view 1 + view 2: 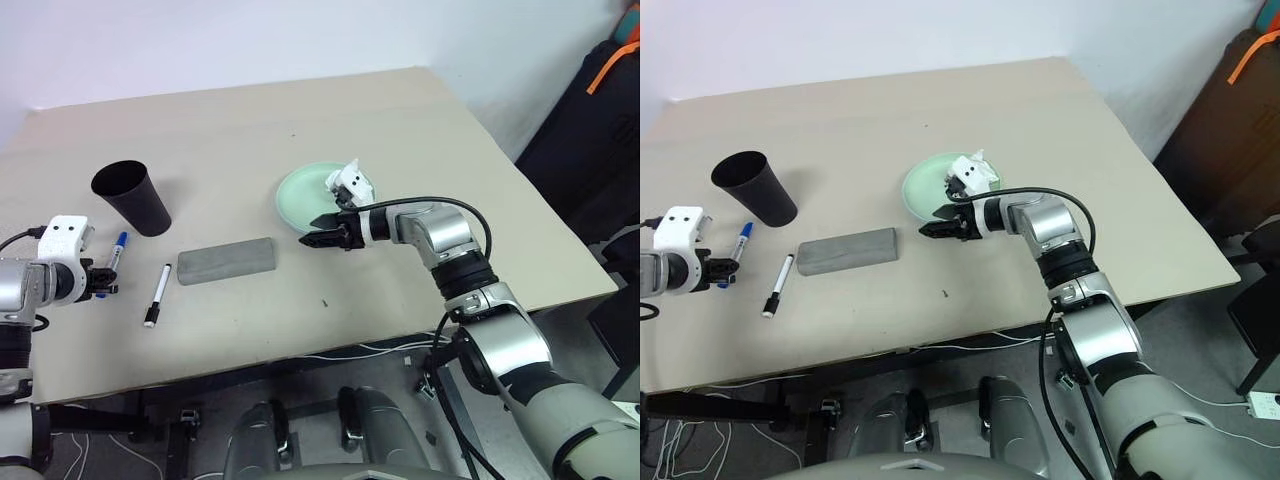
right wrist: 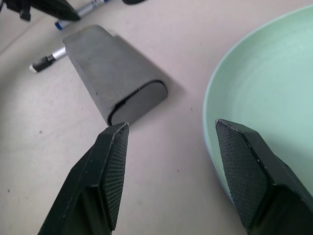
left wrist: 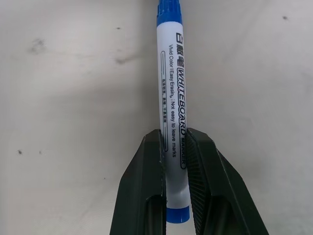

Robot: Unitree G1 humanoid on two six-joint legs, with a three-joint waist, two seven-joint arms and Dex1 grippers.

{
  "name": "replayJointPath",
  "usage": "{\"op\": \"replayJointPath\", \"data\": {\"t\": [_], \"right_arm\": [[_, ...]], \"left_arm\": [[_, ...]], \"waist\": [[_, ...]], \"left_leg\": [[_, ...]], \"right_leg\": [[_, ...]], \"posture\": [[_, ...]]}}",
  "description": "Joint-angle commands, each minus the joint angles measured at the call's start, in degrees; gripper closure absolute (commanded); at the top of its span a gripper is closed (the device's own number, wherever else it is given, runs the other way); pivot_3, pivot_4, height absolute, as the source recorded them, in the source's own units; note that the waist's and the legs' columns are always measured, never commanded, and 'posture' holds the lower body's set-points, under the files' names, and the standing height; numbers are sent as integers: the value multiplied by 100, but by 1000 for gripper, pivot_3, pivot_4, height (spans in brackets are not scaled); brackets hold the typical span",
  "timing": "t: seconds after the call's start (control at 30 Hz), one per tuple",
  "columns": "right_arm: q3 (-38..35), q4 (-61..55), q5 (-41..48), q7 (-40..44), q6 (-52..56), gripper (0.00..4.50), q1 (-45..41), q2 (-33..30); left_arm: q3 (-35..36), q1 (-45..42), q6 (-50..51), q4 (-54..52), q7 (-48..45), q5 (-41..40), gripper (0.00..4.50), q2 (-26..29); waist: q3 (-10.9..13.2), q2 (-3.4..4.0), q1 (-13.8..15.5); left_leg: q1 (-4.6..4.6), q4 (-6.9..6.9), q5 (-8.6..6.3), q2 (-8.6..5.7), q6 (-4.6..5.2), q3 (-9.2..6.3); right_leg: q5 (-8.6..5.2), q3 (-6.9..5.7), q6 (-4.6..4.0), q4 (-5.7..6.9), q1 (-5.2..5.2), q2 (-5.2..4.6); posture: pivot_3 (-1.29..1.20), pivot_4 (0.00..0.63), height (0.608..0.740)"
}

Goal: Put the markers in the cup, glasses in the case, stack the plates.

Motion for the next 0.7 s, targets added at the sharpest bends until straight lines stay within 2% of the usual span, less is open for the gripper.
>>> {"op": "replayJointPath", "data": {"t": [0.03,0.2,0.3,0.57,0.7], "right_arm": [[-7,-114,17,2,-123,1517,-146,-29],[-70,-592,192,183,-323,1517,41,-104],[-189,-1035,429,318,-392,1517,243,-127],[-865,-1898,1143,15,-765,1517,558,30],[-1022,-2141,1450,-127,-447,1517,602,-7]], "left_arm": [[180,-123,-254,544,559,395,4227,109],[704,-636,-1184,1237,1266,427,4227,70],[1059,-884,-2191,1664,1697,409,4227,27],[1315,-1370,-6030,2408,1536,333,4227,-222],[1331,-1699,-7321,2627,741,27,4227,-481]], "waist": [[1,-1,-4],[13,-28,79],[13,-37,152],[11,-38,300],[10,-39,375]], "left_leg": [[0,0,0,0,0,-6],[-20,3,0,-9,-1,-76],[-41,2,0,-4,-1,-110],[-80,-2,-1,-6,-2,-108],[-122,13,1,-9,-3,-100]], "right_leg": [[7,0,-11,-2,0,5],[25,-18,-44,-16,-4,20],[28,-48,-52,-24,-5,15],[53,-76,-68,-82,4,-5],[58,-82,-65,-99,-17,-7]], "posture": [[0,150,740],[0,150,740],[0,150,740],[0,150,740],[0,150,740]]}}
